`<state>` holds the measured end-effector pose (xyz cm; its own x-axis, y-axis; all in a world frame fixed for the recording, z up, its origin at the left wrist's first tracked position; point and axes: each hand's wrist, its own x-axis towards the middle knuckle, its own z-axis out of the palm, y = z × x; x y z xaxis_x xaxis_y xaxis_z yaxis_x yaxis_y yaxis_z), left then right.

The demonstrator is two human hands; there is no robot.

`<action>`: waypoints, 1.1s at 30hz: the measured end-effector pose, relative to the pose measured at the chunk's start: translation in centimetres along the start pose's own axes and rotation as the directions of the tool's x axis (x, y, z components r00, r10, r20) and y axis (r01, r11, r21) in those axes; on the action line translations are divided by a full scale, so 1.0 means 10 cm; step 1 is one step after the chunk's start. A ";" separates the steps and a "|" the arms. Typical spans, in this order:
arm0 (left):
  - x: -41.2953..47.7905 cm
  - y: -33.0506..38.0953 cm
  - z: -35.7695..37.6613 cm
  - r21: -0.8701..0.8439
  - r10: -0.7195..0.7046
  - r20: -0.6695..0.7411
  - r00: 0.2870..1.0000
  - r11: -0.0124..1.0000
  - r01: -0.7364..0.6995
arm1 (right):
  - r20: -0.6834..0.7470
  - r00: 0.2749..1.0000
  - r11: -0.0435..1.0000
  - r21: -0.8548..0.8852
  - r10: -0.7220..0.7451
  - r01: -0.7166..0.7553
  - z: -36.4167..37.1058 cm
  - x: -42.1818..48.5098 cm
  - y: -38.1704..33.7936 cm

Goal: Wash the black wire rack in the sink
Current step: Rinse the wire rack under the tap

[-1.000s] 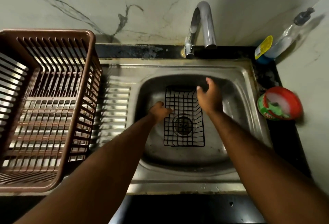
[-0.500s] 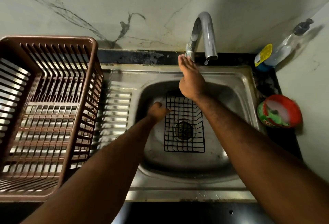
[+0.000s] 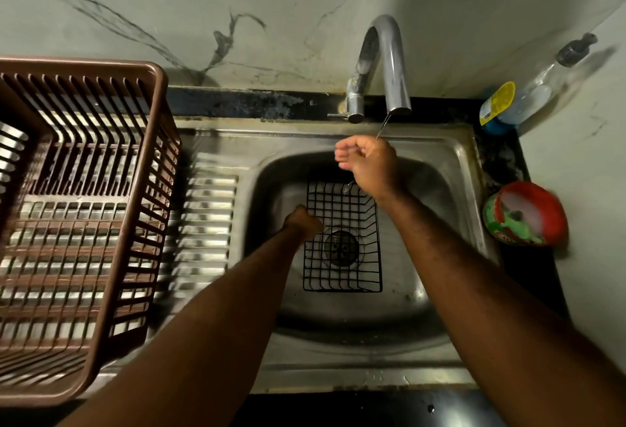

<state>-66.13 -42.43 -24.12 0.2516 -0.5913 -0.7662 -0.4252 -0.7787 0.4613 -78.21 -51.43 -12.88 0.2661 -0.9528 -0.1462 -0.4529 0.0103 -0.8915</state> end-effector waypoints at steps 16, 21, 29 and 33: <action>-0.22 0.01 -0.11 -0.219 0.053 -0.110 0.993 0.973 -0.076 | 0.059 0.864 0.789 0.380 0.500 -0.482 0.02 -0.08 0.17; -0.41 0.05 -0.28 -0.411 0.072 -0.057 0.996 0.907 -0.089 | 0.095 0.877 0.860 0.175 0.471 -0.480 0.00 -0.10 0.22; -0.94 0.03 -0.51 -0.626 0.094 0.146 0.985 0.780 0.019 | -0.142 0.984 0.954 -0.263 0.109 -0.144 -0.12 -0.25 -0.08; -1.26 0.09 -0.67 -0.670 0.170 0.085 0.982 0.739 -0.070 | -0.306 0.950 0.967 -0.222 0.056 -0.129 -0.24 -0.32 -0.20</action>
<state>-63.84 -37.09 -11.00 0.1012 -0.6952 -0.7117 0.2506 -0.6745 0.6945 -80.24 -49.13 -9.60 -0.0333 -0.9978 -0.0577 -0.6609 0.0653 -0.7476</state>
